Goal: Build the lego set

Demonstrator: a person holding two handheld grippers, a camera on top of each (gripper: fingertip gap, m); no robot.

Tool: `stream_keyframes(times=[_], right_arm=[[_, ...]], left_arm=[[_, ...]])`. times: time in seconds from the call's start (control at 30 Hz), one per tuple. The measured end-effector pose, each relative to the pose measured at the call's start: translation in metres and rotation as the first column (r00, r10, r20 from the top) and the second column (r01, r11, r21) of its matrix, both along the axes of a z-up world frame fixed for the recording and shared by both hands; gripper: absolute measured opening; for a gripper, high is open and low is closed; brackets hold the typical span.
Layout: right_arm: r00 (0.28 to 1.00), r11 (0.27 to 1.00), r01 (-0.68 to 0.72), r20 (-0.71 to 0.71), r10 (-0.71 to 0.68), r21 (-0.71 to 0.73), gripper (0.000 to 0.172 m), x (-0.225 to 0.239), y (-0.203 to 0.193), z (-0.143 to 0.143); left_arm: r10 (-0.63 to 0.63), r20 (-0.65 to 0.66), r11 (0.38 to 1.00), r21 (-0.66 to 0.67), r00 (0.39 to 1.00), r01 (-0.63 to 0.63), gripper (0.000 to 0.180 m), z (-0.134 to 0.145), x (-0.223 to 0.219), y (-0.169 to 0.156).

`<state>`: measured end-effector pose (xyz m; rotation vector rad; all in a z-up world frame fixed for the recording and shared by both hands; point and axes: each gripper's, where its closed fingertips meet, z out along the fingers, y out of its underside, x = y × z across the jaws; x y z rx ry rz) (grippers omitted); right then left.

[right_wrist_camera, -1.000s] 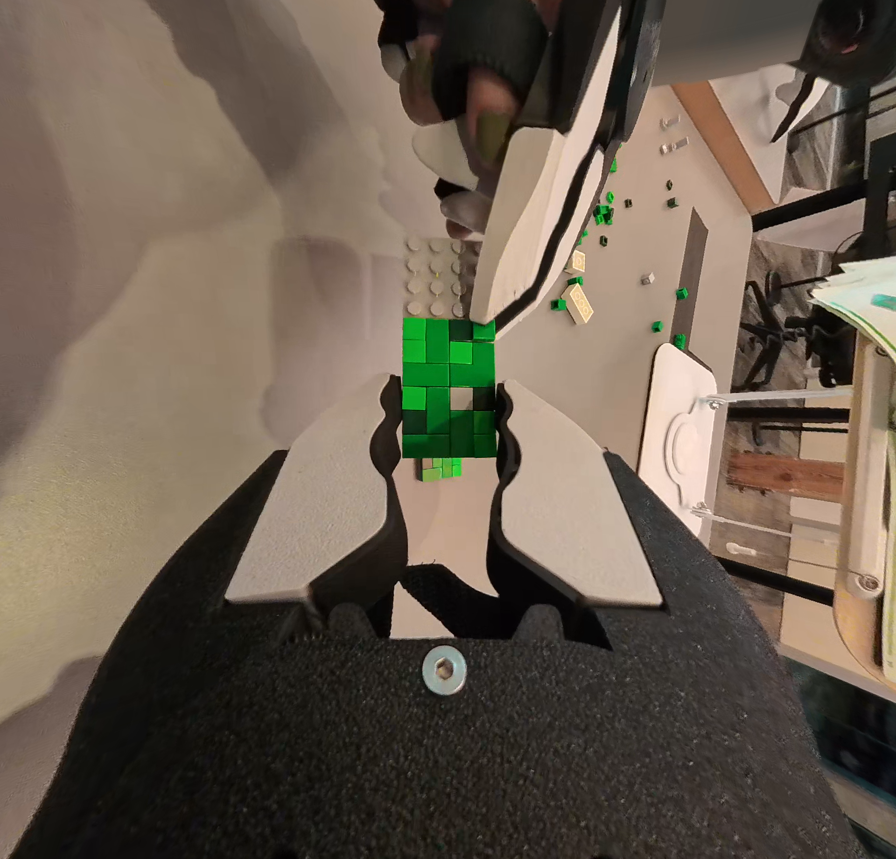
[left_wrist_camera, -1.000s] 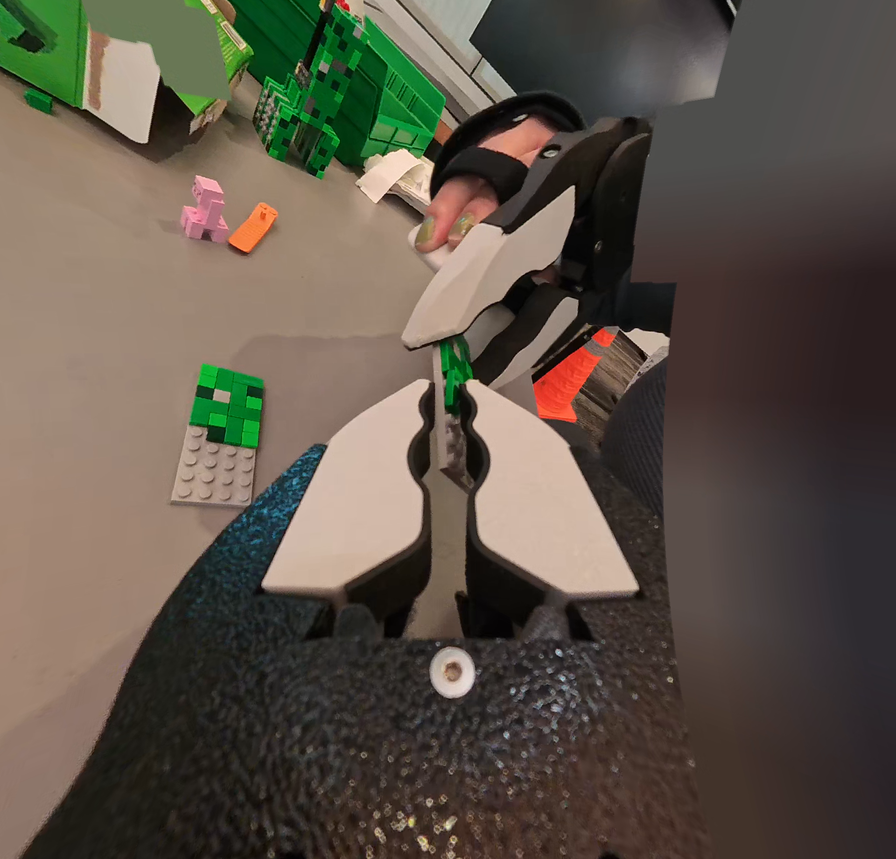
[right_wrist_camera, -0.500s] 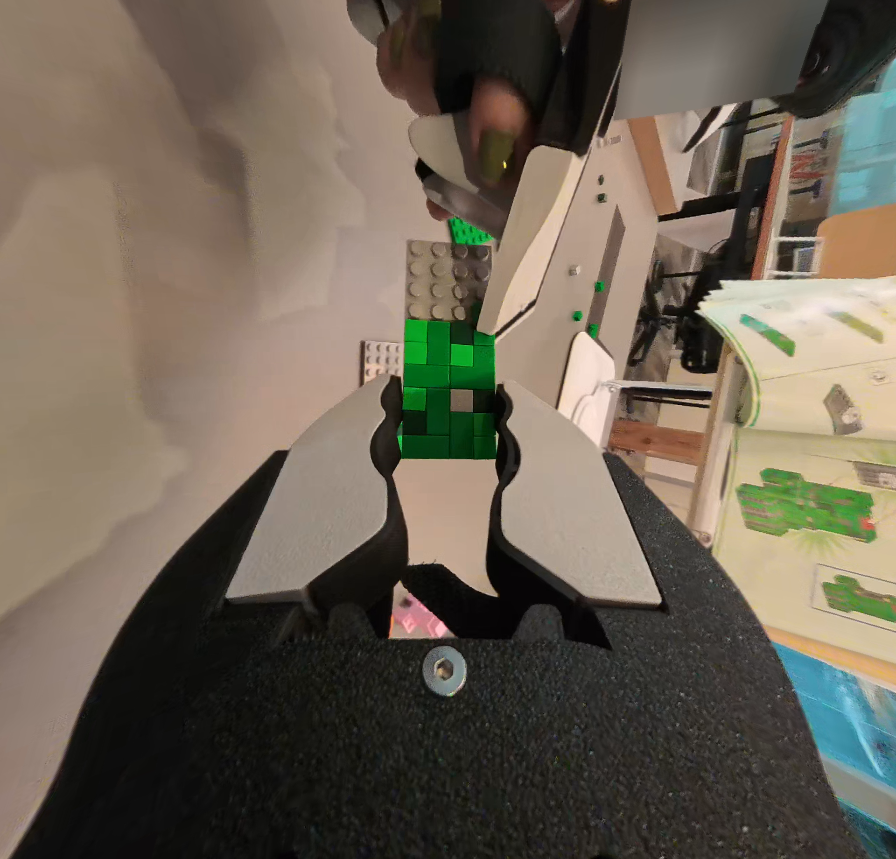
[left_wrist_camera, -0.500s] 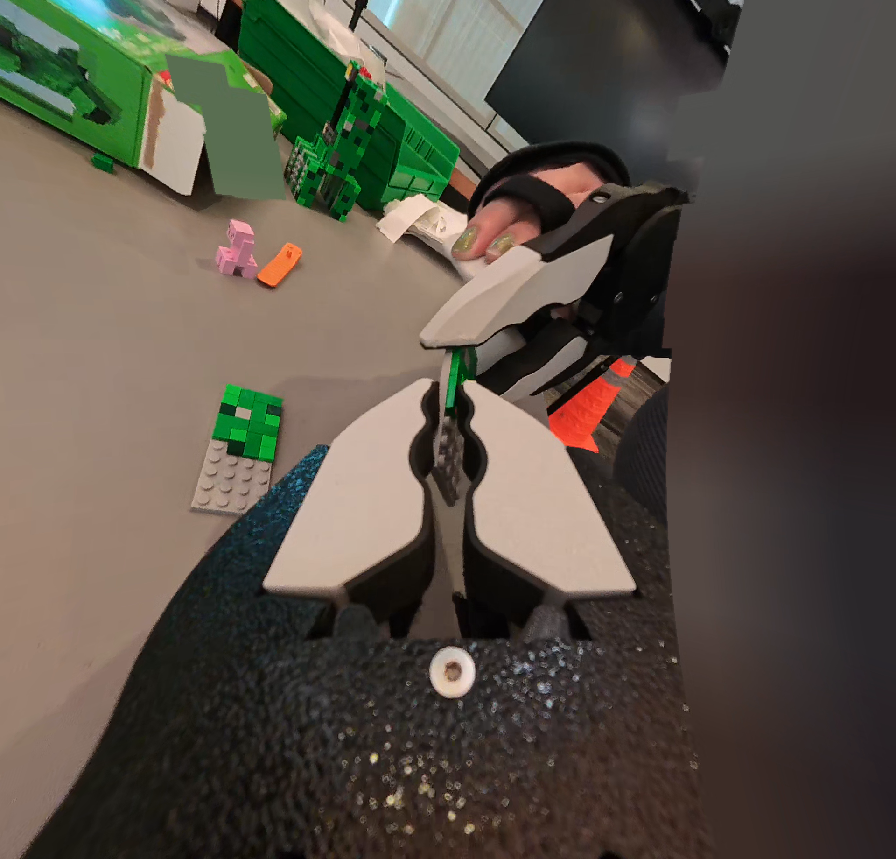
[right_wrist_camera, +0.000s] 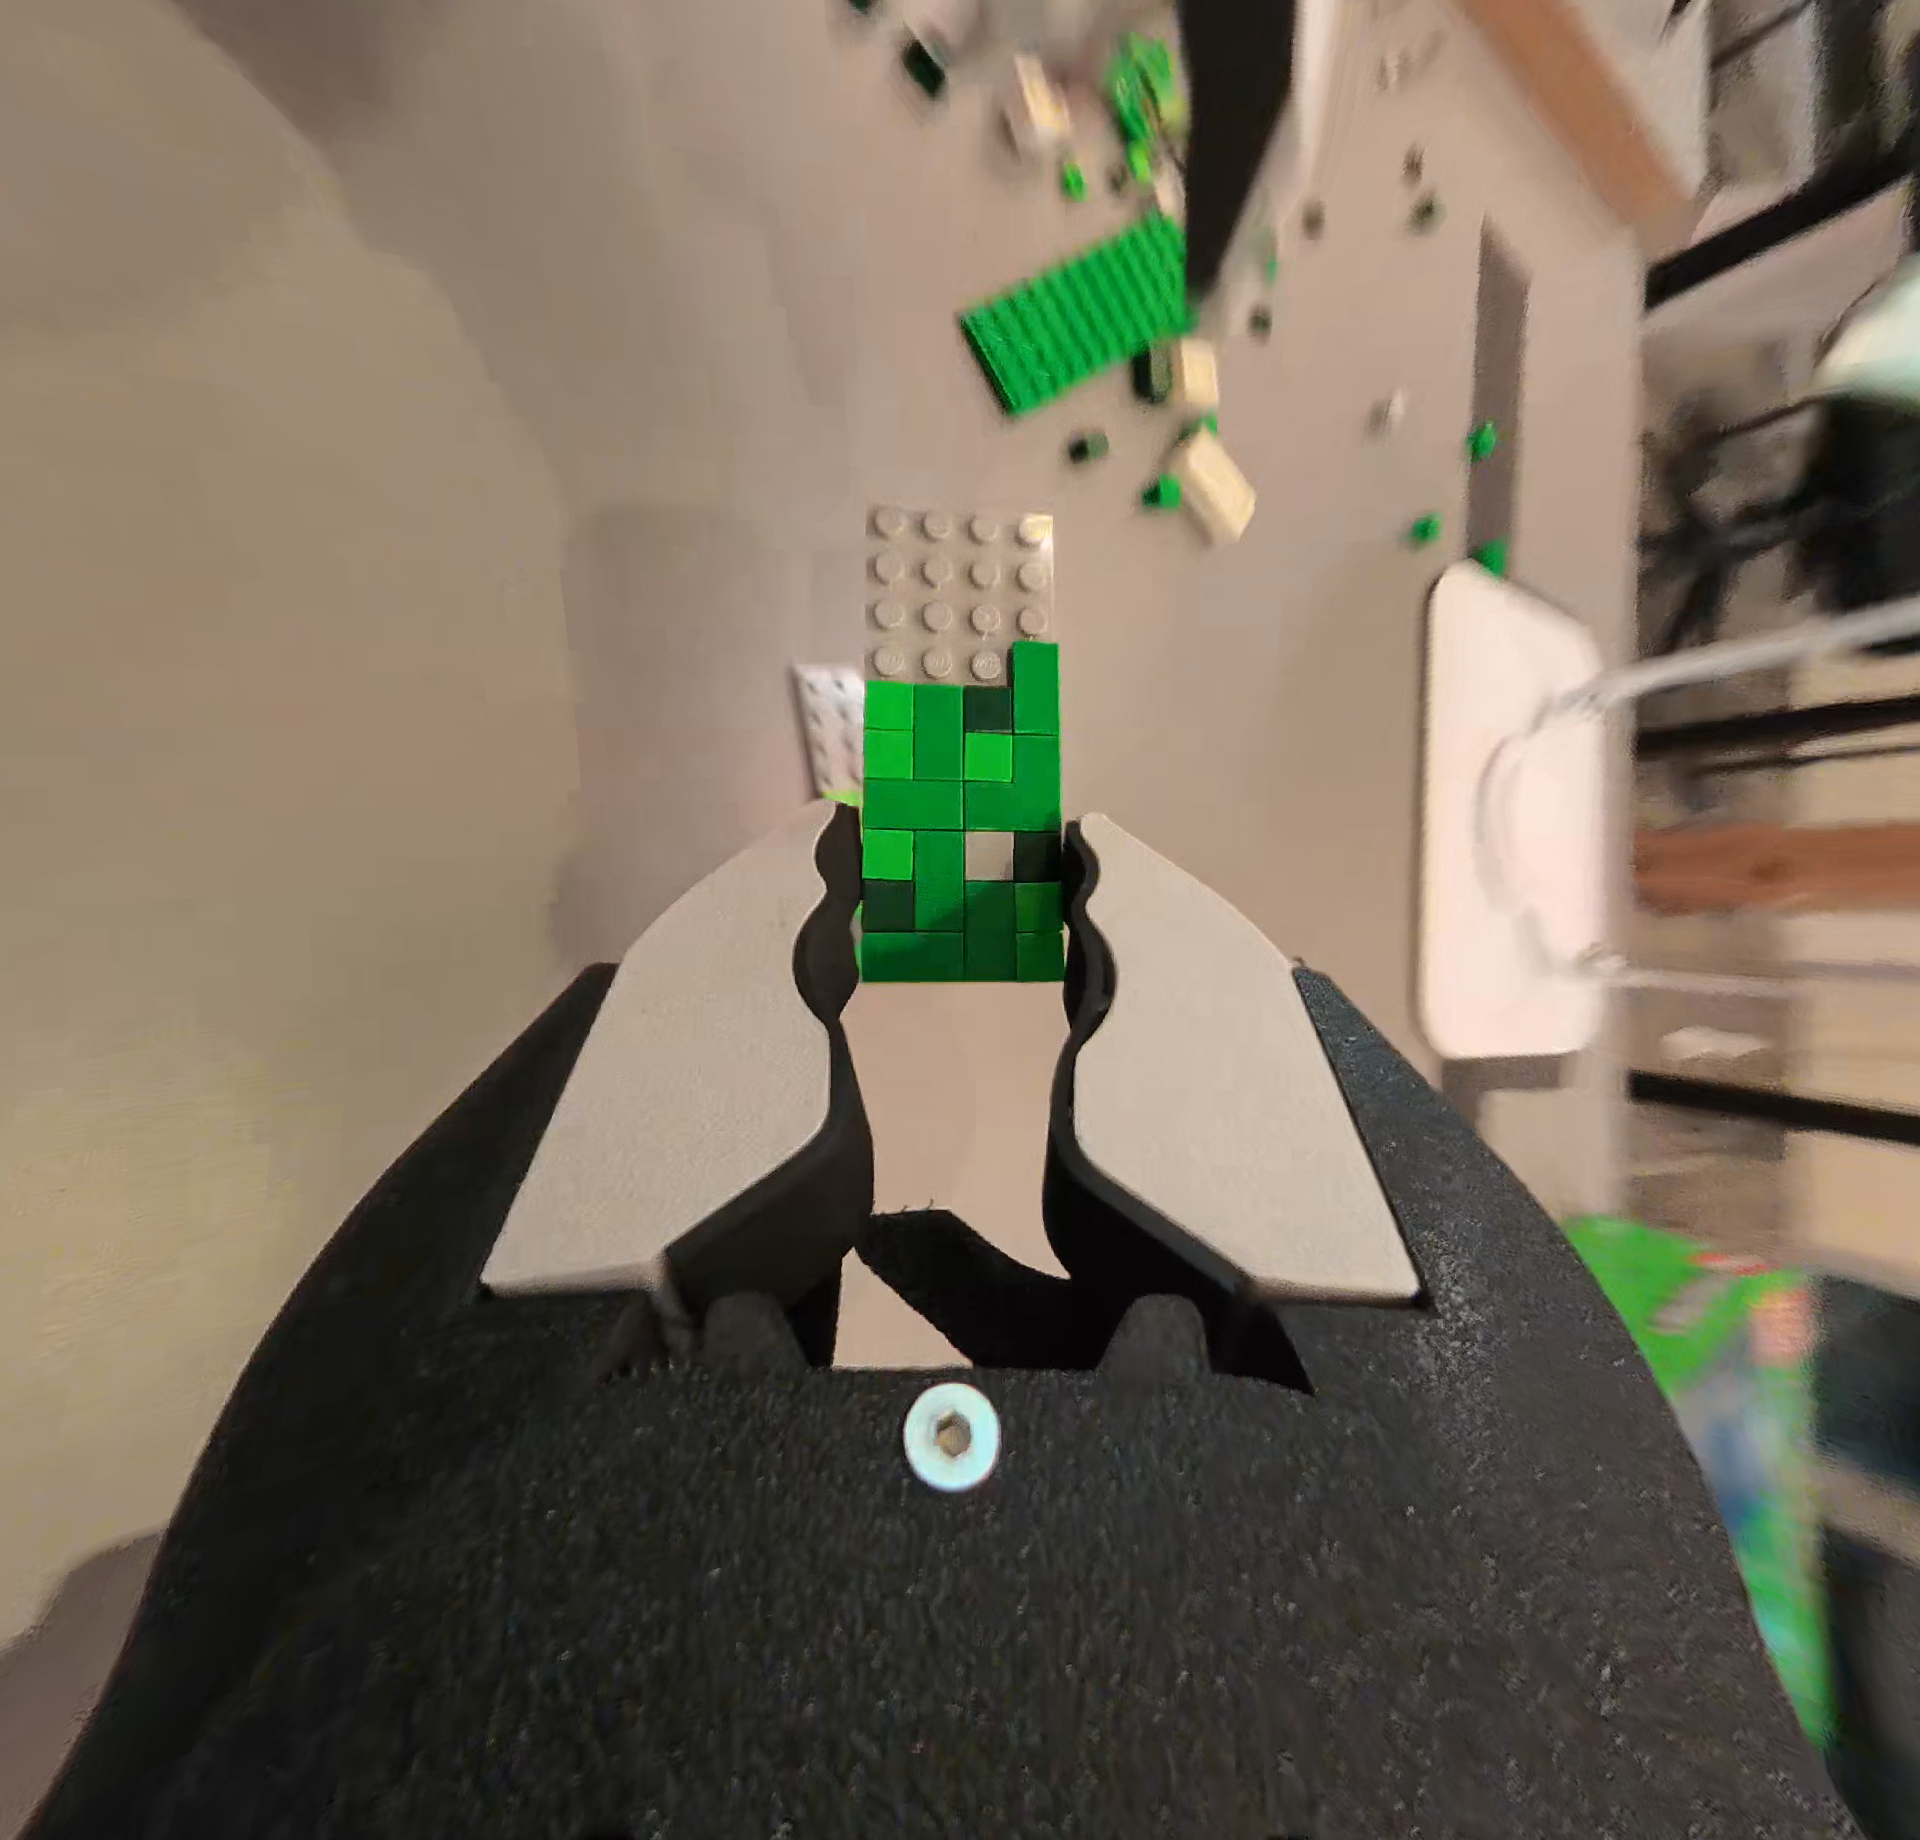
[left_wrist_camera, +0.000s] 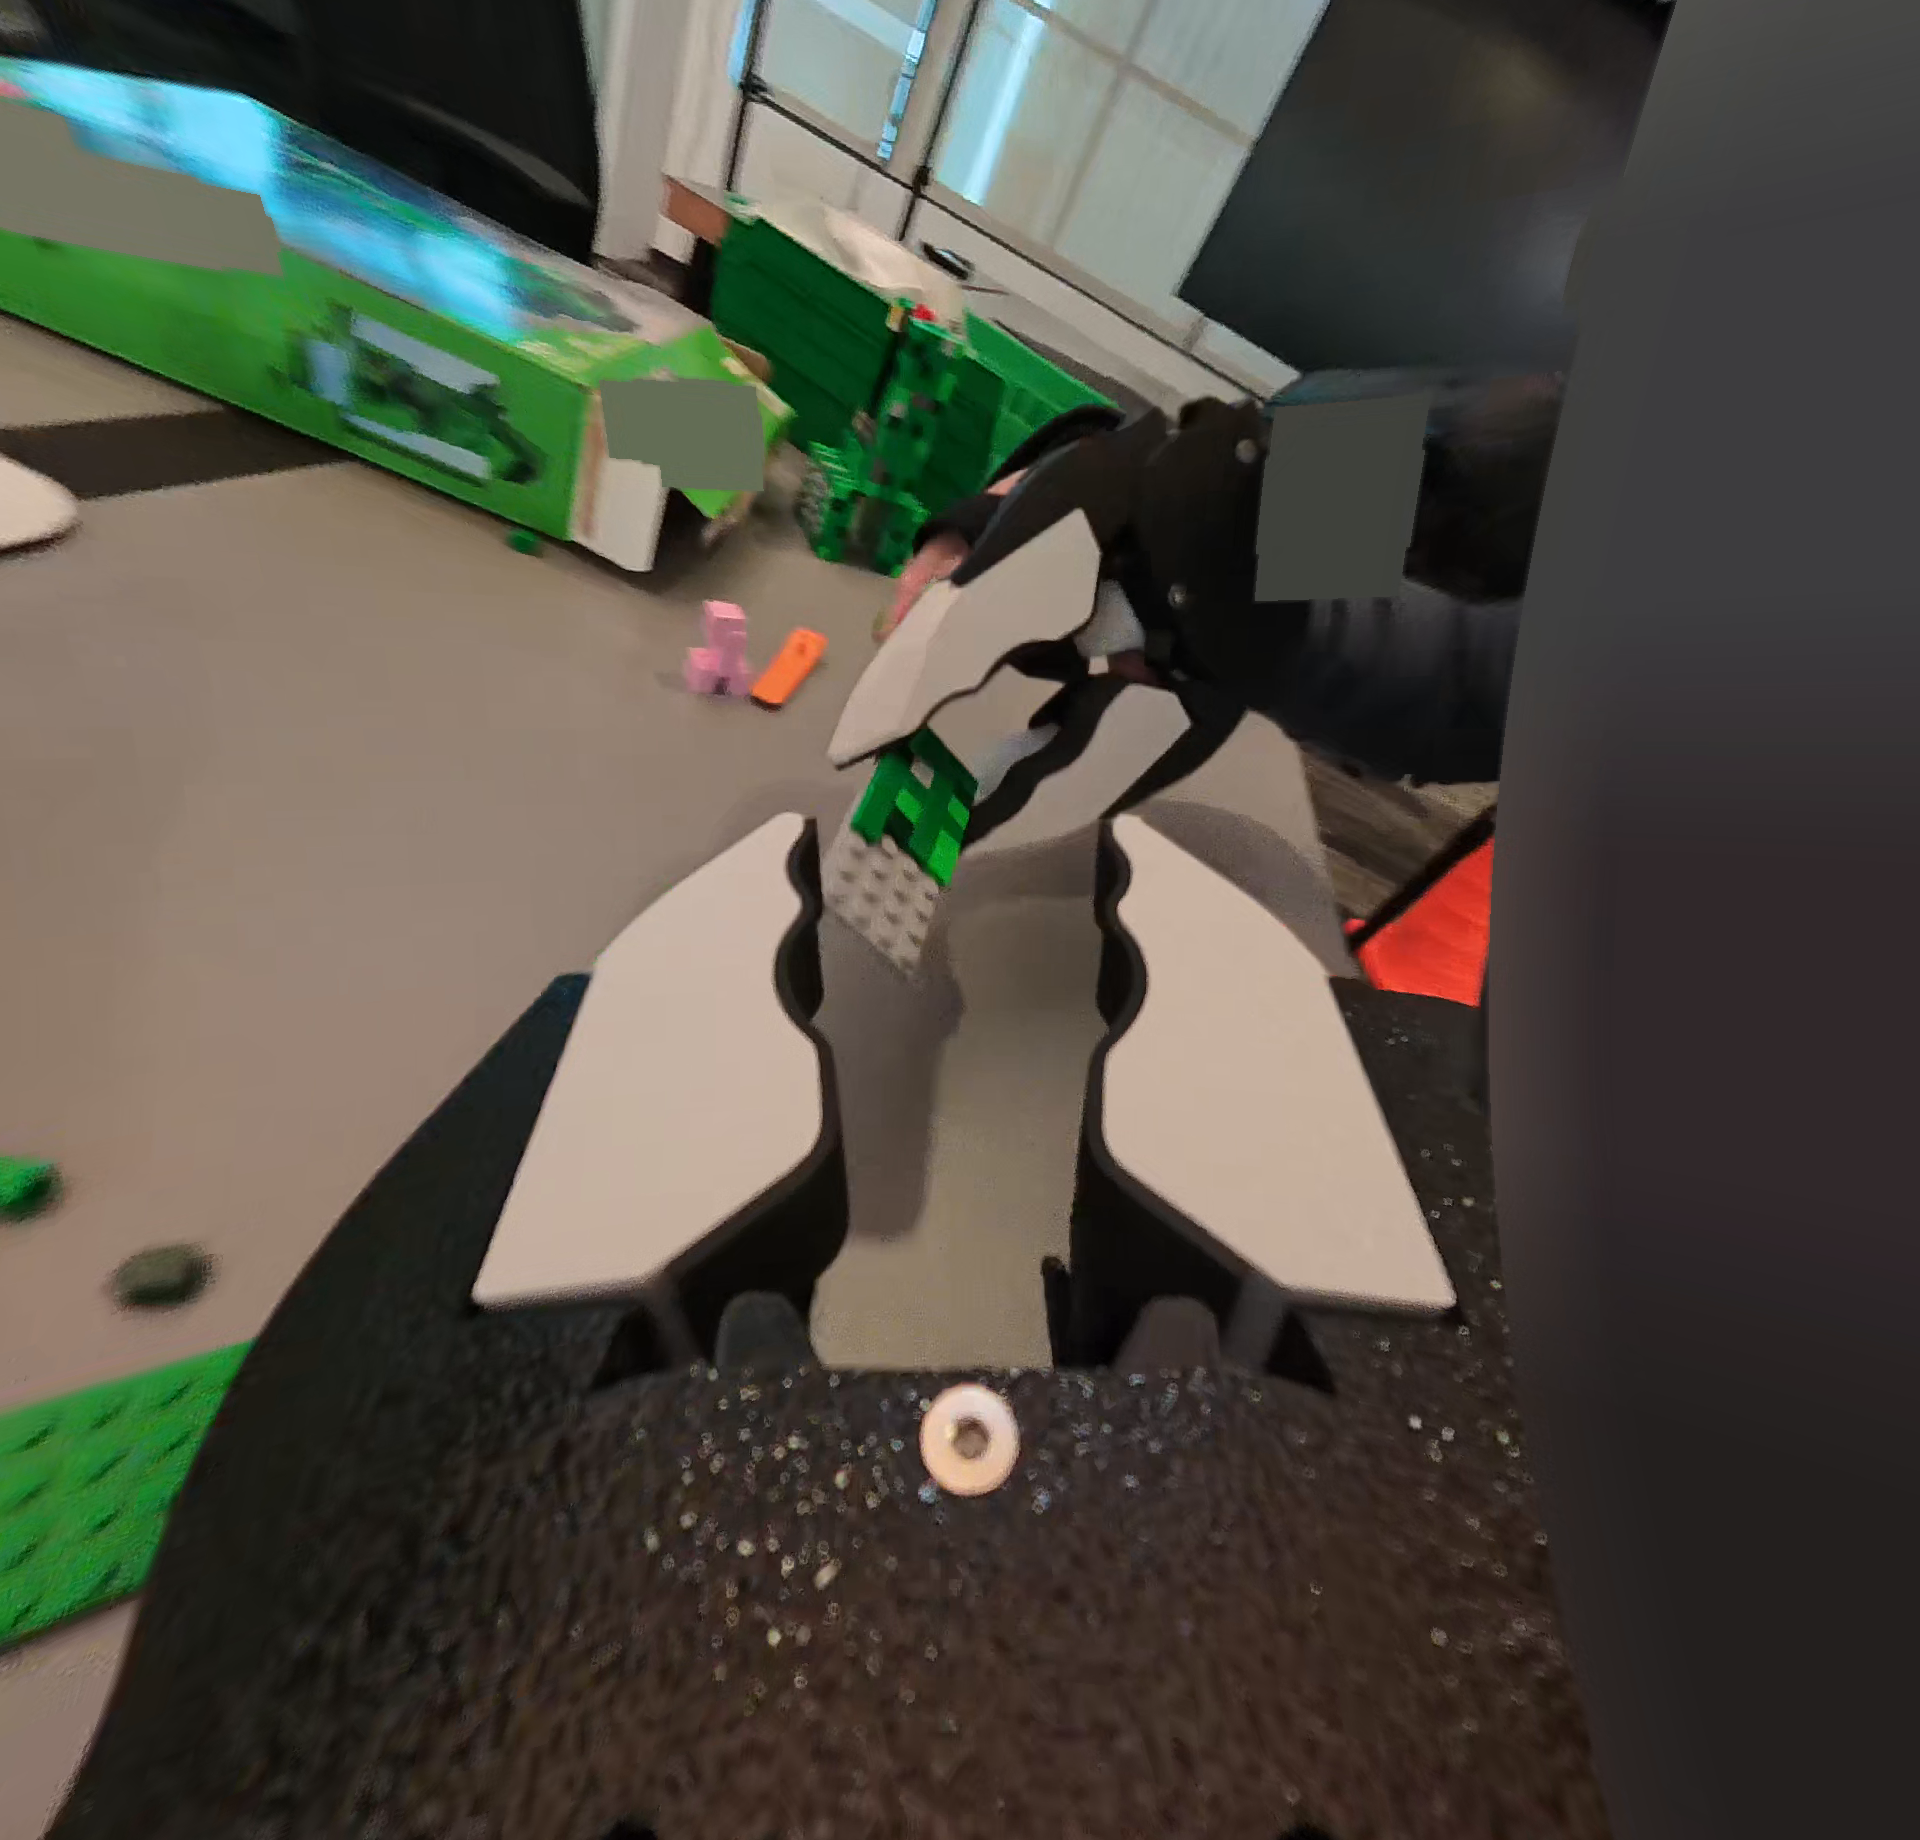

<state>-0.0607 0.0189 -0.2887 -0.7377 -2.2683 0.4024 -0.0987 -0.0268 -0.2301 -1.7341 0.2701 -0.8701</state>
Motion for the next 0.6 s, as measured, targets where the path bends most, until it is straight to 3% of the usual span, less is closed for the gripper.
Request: stream_keyframes(times=[0.2,0.43,0.53,0.6], right_arm=[[0.987,0.975,0.097,0.148,-0.068,-0.201,0.036,-0.031,0.051,-0.026],[0.918,0.982,0.056,0.396,0.019,-0.179,0.036,-0.043,0.071,-0.066],[0.902,0.982,0.041,0.430,0.042,-0.182,0.037,-0.046,0.072,-0.068],[0.897,0.983,0.043,0.439,0.041,-0.178,0.048,-0.046,0.073,-0.067]], left_arm=[[0.191,-0.071,0.981,-0.032,0.979,-0.194,0.052,-0.020,-0.045,-0.019],[0.398,-0.164,0.914,-0.009,0.903,-0.405,0.050,-0.034,-0.091,-0.051],[0.448,-0.179,0.889,-0.018,0.876,-0.458,0.050,-0.042,-0.108,-0.066],[0.477,-0.187,0.872,-0.025,0.859,-0.490,0.050,-0.046,-0.118,-0.071]])
